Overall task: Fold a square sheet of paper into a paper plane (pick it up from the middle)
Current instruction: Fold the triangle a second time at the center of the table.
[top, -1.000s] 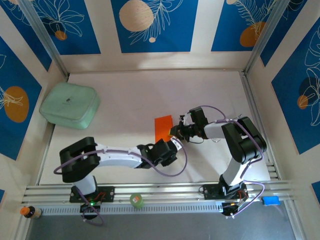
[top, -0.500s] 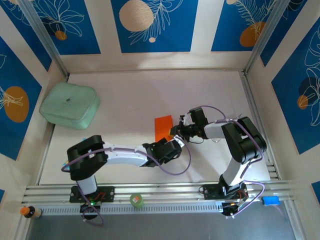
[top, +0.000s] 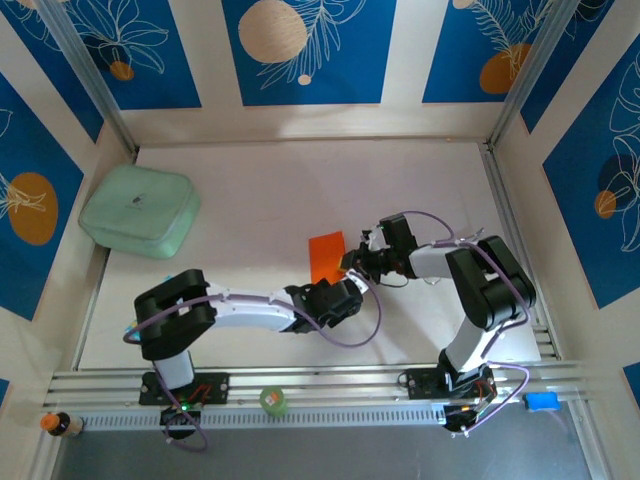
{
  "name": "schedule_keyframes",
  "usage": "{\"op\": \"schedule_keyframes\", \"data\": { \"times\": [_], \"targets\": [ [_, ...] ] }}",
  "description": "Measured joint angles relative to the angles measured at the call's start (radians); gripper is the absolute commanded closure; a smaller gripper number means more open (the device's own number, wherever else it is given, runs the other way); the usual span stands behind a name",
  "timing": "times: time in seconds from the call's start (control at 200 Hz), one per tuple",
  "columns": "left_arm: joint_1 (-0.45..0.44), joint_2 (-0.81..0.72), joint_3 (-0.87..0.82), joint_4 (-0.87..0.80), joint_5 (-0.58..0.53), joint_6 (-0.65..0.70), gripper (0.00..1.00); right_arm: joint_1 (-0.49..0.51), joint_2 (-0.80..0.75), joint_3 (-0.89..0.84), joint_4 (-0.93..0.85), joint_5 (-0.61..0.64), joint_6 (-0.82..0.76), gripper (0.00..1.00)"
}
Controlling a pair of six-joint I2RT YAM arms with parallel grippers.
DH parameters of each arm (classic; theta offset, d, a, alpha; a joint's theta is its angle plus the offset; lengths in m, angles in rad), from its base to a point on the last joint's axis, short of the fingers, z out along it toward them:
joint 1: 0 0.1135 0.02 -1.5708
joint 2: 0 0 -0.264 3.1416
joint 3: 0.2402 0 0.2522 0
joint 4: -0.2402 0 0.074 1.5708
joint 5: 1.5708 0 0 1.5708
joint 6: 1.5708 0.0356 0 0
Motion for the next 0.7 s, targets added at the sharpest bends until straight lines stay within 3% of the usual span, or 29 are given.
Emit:
{"op": "schedule_keyframes", "data": {
  "times": [0.14, 0.33, 0.51, 0.7],
  "targets": [
    [0.108, -0.057, -0.044, 0.038, 0.196, -0.09, 1.0, -0.034, -0.121, -0.042, -0.048, 0.06, -0.003, 0.68],
    [0.227, -0.077, -0.073, 0.119, 0.48, -0.209, 1.0, -0.078, -0.266, -0.077, -0.144, 0.123, -0.028, 0.68],
    [0.274, -0.045, -0.073, 0.211, 0.682, -0.318, 1.0, -0.071, -0.362, -0.12, -0.202, 0.143, -0.038, 0.76],
    [0.294, -0.014, -0.073, 0.27, 0.772, -0.387, 1.0, -0.037, -0.387, -0.176, -0.224, 0.156, -0.024, 0.9]
  ]
}}
